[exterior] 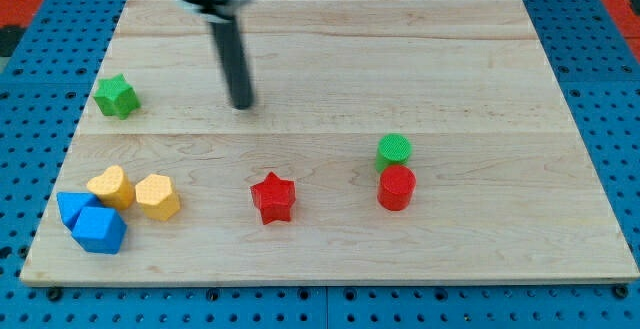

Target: Push the green circle slightly left

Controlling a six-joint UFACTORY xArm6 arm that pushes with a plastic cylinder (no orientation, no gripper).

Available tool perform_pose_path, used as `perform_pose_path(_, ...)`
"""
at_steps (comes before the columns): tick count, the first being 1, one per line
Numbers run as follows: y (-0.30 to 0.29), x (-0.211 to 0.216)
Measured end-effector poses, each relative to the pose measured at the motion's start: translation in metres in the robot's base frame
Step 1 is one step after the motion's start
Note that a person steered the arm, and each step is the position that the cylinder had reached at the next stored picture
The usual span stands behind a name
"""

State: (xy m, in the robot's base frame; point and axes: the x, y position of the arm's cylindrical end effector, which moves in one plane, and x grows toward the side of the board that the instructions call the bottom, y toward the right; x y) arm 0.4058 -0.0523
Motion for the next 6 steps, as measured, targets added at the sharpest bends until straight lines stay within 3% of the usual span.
perform_pose_path(1, 0.125, 0.004)
perform_pose_path(2, 0.199, 0.029)
perform_pose_path(3, 0.179, 0.08)
perform_pose_path(5, 0.044, 0.045)
perform_pose_path(6, 0.09, 0.052)
